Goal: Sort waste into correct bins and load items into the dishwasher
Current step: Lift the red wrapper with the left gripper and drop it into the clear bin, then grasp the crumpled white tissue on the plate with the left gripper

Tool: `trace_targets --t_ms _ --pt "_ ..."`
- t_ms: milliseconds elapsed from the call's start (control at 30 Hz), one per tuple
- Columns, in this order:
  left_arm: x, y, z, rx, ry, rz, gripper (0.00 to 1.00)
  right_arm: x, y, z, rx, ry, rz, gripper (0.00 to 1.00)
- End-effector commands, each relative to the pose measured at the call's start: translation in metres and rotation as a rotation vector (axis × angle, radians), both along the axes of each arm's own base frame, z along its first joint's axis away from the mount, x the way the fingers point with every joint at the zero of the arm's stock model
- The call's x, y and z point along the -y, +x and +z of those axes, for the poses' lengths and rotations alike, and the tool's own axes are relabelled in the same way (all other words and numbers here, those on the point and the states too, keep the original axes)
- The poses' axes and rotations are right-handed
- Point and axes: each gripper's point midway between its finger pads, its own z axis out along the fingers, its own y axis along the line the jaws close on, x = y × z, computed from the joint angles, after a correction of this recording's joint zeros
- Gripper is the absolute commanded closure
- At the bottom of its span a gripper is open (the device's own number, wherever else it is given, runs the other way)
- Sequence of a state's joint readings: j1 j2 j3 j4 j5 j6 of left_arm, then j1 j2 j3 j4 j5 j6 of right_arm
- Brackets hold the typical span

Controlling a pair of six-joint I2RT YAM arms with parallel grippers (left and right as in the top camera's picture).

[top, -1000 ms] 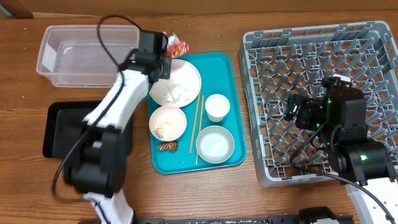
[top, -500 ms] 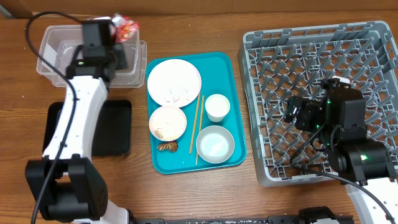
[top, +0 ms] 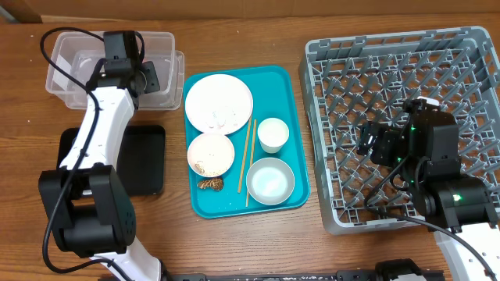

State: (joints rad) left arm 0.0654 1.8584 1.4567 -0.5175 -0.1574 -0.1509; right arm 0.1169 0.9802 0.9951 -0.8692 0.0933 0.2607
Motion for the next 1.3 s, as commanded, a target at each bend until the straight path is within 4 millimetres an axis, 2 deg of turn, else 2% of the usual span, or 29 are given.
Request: trace_targets --t_ms 0,100,200,233,267,300,367,500,567,767,833,900,967,1100,1167,1267 --pt "0.028 0.01 0.055 0.126 -0.077 -0.089 0.42 -0.001 0.003 0.016 0.04 0.005 0.002 0.0" --pt "0.077 0.003 0.07 0.145 -0.213 -0.246 0.42 -0.001 0.003 0.016 0.04 0.005 0.002 0.0" --pt "0.12 -0.012 0.063 0.081 -0.287 -0.378 0.4 -0.001 0.002 0.015 0.039 0.005 0.002 0.0" --pt "0.139 -0.025 0.049 0.009 -0.301 -0.412 0.37 -0.001 0.002 0.015 0.038 0.005 0.002 0.0" --pt "0.147 -0.032 0.04 -0.032 -0.29 -0.439 0.37 -0.001 0.002 0.015 0.038 0.005 0.002 0.0" --pt "0.163 -0.044 0.025 -0.102 -0.272 -0.503 0.36 -0.001 0.002 0.015 0.038 0.005 0.002 0.0" --pt "0.18 -0.056 0.007 -0.176 -0.263 -0.555 0.36 -0.001 0.002 0.015 0.038 0.005 0.002 0.0" --pt "0.203 -0.067 -0.024 -0.271 -0.243 -0.611 0.33 -0.001 0.002 0.015 0.038 0.005 0.003 0.0" --pt "0.208 -0.068 -0.041 -0.309 -0.217 -0.617 0.33 -0.001 0.002 0.015 0.035 0.005 0.003 0.0" --pt "0.199 -0.068 -0.082 -0.396 -0.105 -0.576 0.34 0.0 -0.001 0.012 0.019 0.003 0.002 0.0" --pt "0.197 -0.068 -0.09 -0.411 -0.09 -0.57 0.44 0.0 -0.001 0.012 0.017 0.002 0.002 0.0" --pt "0.195 -0.066 -0.092 -0.409 -0.074 -0.561 0.71 0.0 -0.001 0.011 0.016 0.002 0.002 0.0" --pt "0.195 -0.062 -0.088 -0.39 -0.07 -0.557 0.95 0.0 -0.002 0.011 0.016 0.002 0.002 0.0" --pt "0.197 -0.051 -0.071 -0.343 -0.07 -0.558 0.96 0.0 -0.002 0.011 0.016 0.002 0.002 0.0" --pt "0.198 -0.045 -0.056 -0.308 -0.07 -0.559 0.96 0.0 -0.002 0.011 0.015 0.002 0.002 0.0" --pt "0.195 -0.033 -0.021 -0.231 -0.07 -0.54 0.96 0.0 -0.002 0.011 0.012 0.002 0.002 0.0"
